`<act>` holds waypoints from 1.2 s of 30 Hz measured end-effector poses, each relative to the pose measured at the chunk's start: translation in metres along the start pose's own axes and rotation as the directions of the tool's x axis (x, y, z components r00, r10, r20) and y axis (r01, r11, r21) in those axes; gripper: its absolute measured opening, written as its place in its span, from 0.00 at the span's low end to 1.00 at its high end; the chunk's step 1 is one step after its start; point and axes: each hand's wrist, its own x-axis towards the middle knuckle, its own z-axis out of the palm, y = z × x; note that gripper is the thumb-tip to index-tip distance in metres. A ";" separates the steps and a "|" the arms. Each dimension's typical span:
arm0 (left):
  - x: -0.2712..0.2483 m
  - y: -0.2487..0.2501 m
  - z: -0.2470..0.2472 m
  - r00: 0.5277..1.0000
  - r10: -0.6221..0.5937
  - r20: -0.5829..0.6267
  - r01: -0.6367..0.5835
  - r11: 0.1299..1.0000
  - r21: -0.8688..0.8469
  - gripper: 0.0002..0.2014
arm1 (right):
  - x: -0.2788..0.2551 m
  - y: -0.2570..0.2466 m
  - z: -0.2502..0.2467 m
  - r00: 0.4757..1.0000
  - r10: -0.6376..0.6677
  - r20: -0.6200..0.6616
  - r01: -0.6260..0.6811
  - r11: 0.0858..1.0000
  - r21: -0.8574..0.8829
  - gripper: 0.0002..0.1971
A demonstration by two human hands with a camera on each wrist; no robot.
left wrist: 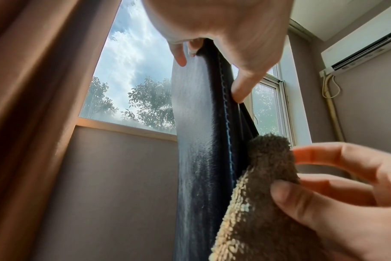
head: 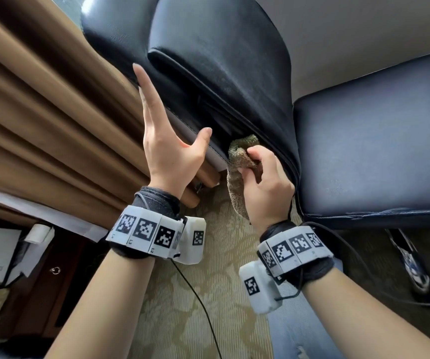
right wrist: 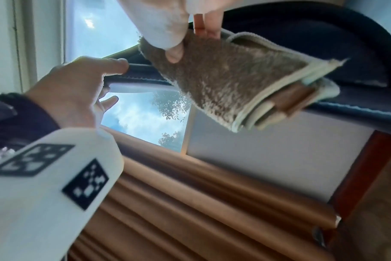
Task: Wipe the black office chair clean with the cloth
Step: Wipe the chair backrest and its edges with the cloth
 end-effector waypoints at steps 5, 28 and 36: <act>0.000 -0.002 0.000 1.000 0.027 0.002 -0.027 1.000 0.009 0.52 | -0.022 -0.002 0.009 0.992 -0.069 0.104 0.078 0.993 -0.088 0.22; 0.001 -0.005 -0.003 0.997 0.075 0.021 -0.076 0.997 0.032 0.50 | -0.029 -0.011 0.021 0.976 0.190 0.107 -0.199 0.977 0.082 0.25; 0.001 -0.006 -0.005 0.997 0.064 0.037 -0.065 0.997 0.032 0.51 | -0.015 -0.004 0.013 0.973 0.228 0.043 -0.232 0.956 0.178 0.17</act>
